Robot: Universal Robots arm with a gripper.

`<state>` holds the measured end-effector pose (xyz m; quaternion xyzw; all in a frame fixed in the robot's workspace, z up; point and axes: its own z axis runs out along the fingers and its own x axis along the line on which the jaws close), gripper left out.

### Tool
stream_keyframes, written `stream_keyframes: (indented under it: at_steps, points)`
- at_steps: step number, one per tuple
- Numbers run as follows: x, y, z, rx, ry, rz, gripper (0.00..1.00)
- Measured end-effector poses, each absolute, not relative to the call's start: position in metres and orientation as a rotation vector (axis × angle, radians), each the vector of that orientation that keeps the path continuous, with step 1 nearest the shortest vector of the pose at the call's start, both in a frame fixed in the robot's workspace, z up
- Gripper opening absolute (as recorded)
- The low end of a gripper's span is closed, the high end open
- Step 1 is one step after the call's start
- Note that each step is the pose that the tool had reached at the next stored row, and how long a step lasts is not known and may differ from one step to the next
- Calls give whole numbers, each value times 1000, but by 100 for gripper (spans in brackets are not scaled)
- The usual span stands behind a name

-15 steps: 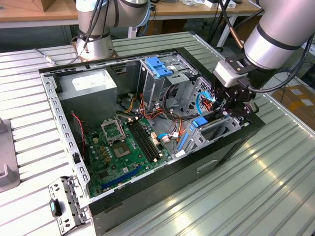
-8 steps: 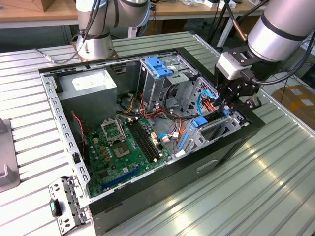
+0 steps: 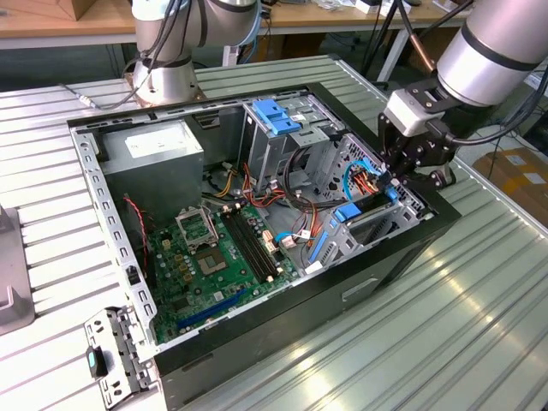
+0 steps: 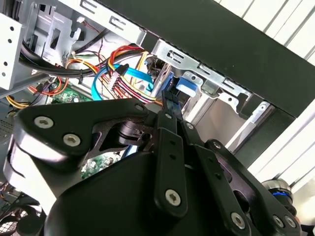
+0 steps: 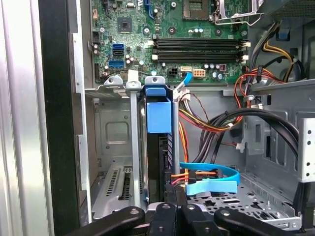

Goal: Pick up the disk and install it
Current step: 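Insert the first disk wire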

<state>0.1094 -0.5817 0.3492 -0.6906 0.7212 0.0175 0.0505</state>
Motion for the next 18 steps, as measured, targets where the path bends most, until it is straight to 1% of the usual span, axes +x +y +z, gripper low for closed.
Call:
stream_keyframes:
  at_steps: [12,18]
  points:
    - [111,-582,343,-2109,2204,68,10]
    - [111,-582,349,-2109,2203,68,10]
